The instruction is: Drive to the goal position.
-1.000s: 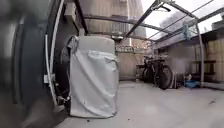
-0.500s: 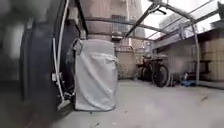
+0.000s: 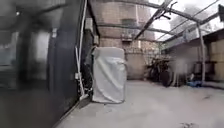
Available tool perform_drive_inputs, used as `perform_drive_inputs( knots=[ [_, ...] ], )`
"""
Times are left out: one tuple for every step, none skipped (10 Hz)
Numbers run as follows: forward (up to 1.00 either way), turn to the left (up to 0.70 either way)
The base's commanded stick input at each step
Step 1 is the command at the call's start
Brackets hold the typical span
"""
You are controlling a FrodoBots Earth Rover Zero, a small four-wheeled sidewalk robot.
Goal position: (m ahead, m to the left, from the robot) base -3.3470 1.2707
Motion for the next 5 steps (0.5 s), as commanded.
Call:
perform_drive_inputs(
  knots=[
    [-0.70, -0.27],
    [-0.70, -0.27],
    [-0.70, -0.27],
    [-0.70, -0.27],
    [-0.70, -0.27]
  ],
)
